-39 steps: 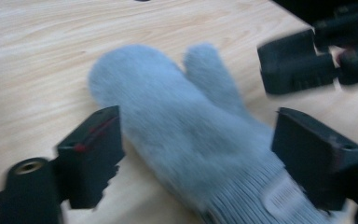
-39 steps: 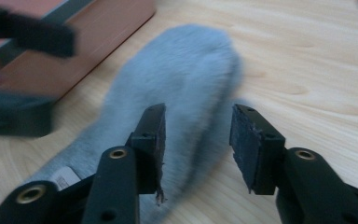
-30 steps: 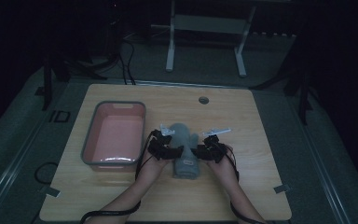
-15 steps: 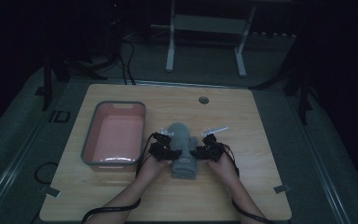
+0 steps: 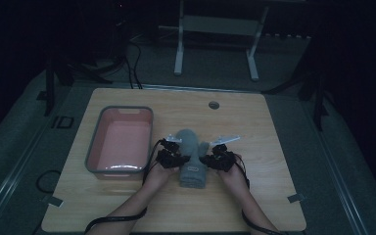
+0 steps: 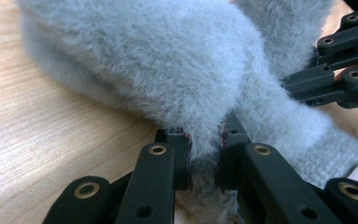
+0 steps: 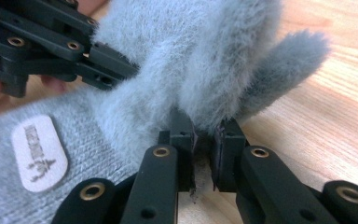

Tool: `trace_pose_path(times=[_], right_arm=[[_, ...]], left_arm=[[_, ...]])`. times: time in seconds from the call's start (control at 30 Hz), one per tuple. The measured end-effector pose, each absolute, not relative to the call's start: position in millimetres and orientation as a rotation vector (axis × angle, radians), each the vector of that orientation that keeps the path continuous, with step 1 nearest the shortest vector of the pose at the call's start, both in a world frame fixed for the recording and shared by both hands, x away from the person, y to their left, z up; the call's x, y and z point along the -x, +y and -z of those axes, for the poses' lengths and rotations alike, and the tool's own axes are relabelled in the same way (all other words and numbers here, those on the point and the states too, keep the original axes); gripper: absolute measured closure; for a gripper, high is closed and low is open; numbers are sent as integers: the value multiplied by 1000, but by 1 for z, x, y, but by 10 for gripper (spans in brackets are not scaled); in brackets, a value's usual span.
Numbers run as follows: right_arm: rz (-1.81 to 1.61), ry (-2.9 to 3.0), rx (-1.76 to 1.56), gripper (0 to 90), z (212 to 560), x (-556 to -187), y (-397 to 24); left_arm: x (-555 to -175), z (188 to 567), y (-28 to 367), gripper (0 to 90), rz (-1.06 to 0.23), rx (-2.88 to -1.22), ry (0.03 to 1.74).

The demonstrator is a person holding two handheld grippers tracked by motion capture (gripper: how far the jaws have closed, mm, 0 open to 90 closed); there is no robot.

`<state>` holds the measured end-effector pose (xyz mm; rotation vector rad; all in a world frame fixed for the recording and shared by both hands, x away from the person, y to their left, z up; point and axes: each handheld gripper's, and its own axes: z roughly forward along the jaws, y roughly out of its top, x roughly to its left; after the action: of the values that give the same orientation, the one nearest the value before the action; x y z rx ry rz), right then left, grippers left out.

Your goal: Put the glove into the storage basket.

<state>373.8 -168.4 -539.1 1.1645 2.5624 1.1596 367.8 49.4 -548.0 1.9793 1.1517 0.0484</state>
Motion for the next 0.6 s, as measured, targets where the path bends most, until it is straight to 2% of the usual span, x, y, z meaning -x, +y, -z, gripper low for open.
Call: trace_pose_path(times=[0.23,0.6], right_arm=[[-1234,2546,-1164,822,524,-371,-173],[-1338,2479,-1083,826,478,-364,-176]], left_arm=[[-366,531,51,812,-54,-1959,1131],[-359,480,58,814,-134,-1932,1047]])
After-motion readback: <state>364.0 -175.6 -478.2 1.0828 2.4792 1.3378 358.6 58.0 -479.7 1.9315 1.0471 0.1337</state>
